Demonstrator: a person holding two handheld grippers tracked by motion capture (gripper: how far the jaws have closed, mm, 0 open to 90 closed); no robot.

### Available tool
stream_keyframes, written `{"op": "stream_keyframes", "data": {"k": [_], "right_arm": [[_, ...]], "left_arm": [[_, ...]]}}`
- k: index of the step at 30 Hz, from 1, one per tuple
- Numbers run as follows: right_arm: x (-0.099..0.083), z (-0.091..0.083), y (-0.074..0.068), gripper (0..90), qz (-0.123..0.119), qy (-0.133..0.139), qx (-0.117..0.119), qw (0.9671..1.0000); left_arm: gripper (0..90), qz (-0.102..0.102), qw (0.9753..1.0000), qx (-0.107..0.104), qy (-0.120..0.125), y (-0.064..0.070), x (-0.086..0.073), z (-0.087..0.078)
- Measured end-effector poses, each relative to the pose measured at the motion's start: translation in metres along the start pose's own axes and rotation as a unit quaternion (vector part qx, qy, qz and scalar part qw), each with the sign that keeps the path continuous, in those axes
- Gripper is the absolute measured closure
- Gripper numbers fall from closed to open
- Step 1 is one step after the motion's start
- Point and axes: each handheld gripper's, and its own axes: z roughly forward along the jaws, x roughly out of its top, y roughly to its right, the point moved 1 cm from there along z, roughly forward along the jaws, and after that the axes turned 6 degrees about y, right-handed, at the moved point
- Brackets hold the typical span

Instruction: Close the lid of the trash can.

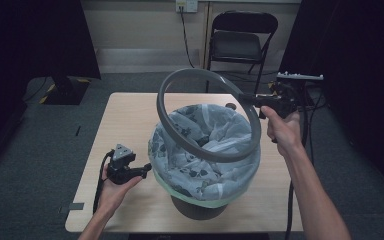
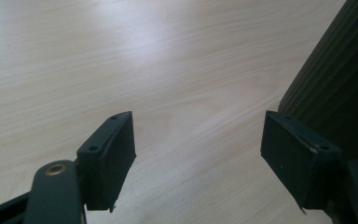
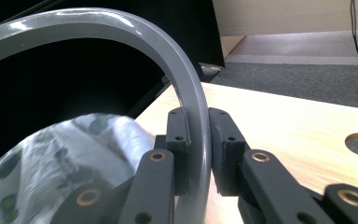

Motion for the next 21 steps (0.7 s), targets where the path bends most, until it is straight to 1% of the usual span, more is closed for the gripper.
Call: {"op": "stream_keyframes", "data": {"k": [4, 6, 9, 10, 13, 14, 16, 18, 20, 21], "right_arm": [[-0.005, -0.005, -0.004, 79.6, -0.004, -0.007, 0.017, 0.9998], [-0.007, -0.008, -0.007, 79.6, -0.008, -0.006, 0.019, 0.9998], [-0.011, -0.009, -0.010, 79.6, -0.013, -0.017, 0.028, 0.9994], [-0.013, -0.009, -0.012, 79.5, -0.018, -0.021, 0.032, 0.9991], [-0.015, -0.009, -0.015, 79.5, -0.026, -0.026, 0.031, 0.9988], [-0.015, -0.009, -0.016, 79.5, -0.028, -0.029, 0.033, 0.9986], [-0.015, -0.009, -0.018, 79.4, -0.036, -0.034, 0.026, 0.9984], [-0.014, -0.008, -0.019, 79.1, -0.042, -0.040, 0.027, 0.9979], [-0.014, -0.008, -0.019, 78.3, -0.048, -0.041, 0.027, 0.9976], [-0.014, -0.009, -0.019, 77.8, -0.049, -0.041, 0.027, 0.9976]], "left_arm": [[24.8, -0.002, 0.9999, 0.006, 0.008, -0.001, 0.005, -0.002], [24.8, -0.001, 0.9999, 0.006, 0.008, -0.002, 0.006, -0.002], [24.8, -0.003, 0.9999, 0.001, 0.012, -0.001, 0.010, -0.003], [24.9, -0.001, 0.9999, 0.003, 0.013, 0.000, 0.011, -0.003], [24.8, -0.008, 0.9997, -0.003, 0.022, 0.001, 0.015, -0.003], [24.8, -0.005, 0.9997, -0.004, 0.022, 0.001, 0.016, -0.004], [24.8, -0.008, 0.9995, -0.008, 0.030, 0.002, 0.019, -0.005], [24.8, -0.009, 0.9995, -0.010, 0.029, 0.002, 0.022, -0.006], [24.7, -0.014, 0.9991, -0.013, 0.037, 0.003, 0.024, -0.007], [24.8, -0.011, 0.9992, -0.014, 0.036, 0.003, 0.025, -0.008]]}}
